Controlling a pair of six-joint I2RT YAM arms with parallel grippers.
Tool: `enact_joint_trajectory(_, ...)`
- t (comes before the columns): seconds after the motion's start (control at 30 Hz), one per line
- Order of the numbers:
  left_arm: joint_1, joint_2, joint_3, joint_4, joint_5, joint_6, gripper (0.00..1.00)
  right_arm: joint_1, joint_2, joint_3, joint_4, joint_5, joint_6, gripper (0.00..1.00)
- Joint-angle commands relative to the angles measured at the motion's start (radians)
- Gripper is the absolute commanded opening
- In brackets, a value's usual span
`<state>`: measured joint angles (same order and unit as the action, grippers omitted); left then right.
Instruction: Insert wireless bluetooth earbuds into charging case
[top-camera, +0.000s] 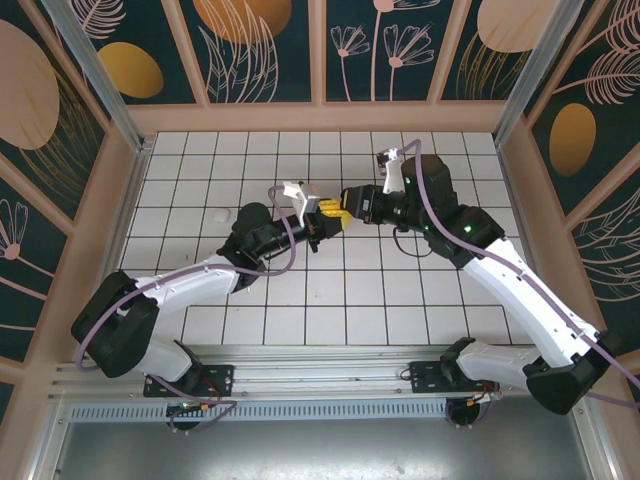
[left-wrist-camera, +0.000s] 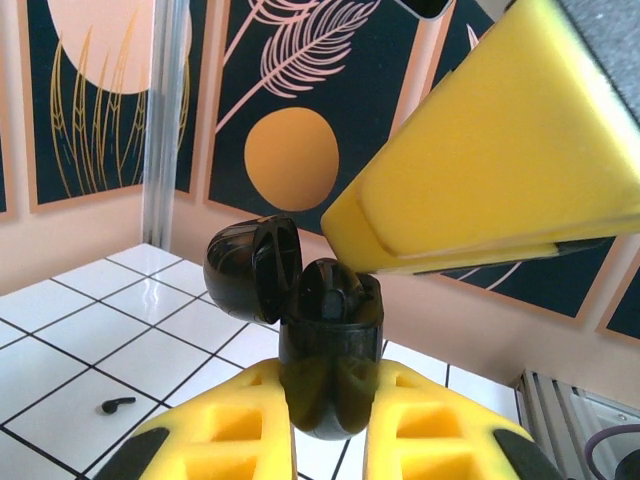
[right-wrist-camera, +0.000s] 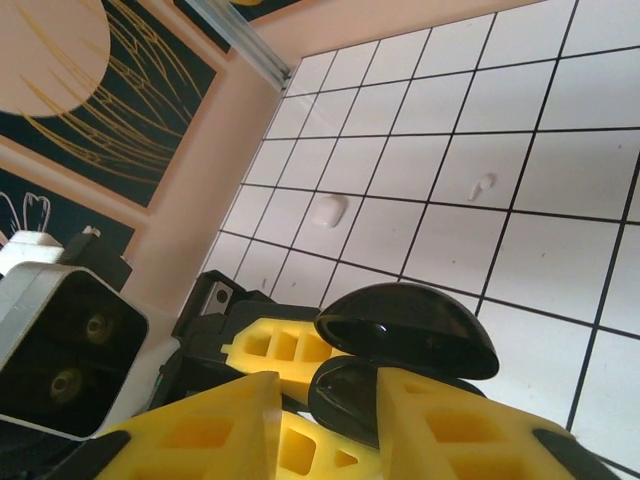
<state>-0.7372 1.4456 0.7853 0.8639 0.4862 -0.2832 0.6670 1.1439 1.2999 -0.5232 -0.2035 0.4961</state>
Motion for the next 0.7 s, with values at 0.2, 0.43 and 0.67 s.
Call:
enact_joint_trajectory(0.2,0.065,-0.161,-0.106,-0.053,-0.079,-0.01,0.0,-0.108,-0.033,0.058,-0.123,0.23,-0.021,0.44)
enact_joint_trajectory(0.43,0.085,-0.289,-0.194,-0.126,-0.127,0.024,0.0,-0.322,0.151,-0.03,-0.044,0.085,-0.122,0.44)
enact_joint_trajectory(0.67,0.085,-0.333,-0.238,-0.147,-0.139,0.033,0.0,-0.48,0.492,0.01,0.073,0.041,-0.207,0.39)
